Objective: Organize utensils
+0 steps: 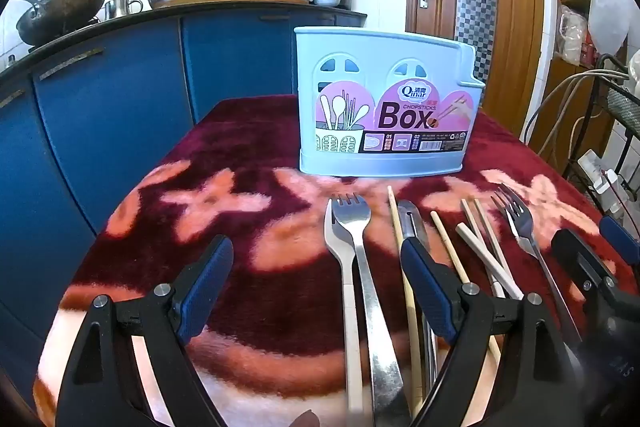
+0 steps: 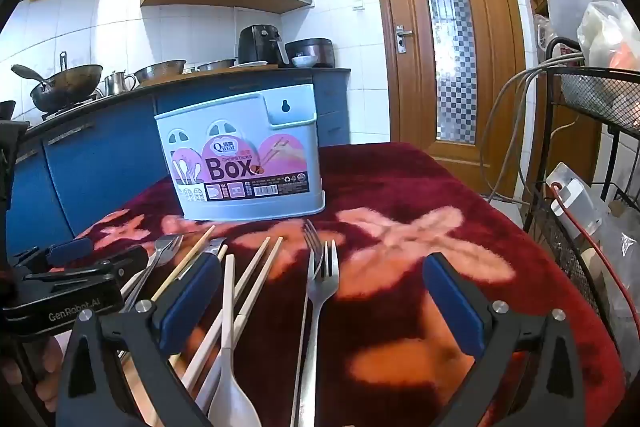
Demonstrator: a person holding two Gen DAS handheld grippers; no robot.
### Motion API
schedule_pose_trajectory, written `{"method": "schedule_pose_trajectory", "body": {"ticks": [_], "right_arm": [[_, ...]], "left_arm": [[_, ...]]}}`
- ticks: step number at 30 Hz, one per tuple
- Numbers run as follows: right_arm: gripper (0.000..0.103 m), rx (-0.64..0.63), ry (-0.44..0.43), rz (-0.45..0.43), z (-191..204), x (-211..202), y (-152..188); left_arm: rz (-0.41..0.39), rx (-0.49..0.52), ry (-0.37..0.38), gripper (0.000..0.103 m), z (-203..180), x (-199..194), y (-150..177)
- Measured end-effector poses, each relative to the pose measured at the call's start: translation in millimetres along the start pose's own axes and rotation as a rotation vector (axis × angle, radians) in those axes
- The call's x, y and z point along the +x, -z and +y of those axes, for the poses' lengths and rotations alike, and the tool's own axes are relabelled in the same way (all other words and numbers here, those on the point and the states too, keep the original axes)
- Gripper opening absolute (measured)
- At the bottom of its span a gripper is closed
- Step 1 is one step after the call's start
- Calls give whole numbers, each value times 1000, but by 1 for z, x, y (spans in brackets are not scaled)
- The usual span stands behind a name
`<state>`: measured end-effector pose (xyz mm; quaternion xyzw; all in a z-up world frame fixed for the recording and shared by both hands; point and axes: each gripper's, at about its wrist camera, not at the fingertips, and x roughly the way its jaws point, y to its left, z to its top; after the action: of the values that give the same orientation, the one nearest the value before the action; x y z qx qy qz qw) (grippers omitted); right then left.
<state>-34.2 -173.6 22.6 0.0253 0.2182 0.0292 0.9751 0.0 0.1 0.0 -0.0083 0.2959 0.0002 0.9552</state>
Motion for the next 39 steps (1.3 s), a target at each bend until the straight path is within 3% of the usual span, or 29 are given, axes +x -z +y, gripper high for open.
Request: {"method": "schedule_pose_trajectory", "body": {"ticks": [39], "right_arm": [[103, 6, -1, 5, 0, 1, 0]], "left_arm": [[-5, 6, -4, 87, -1, 0, 0]]}}
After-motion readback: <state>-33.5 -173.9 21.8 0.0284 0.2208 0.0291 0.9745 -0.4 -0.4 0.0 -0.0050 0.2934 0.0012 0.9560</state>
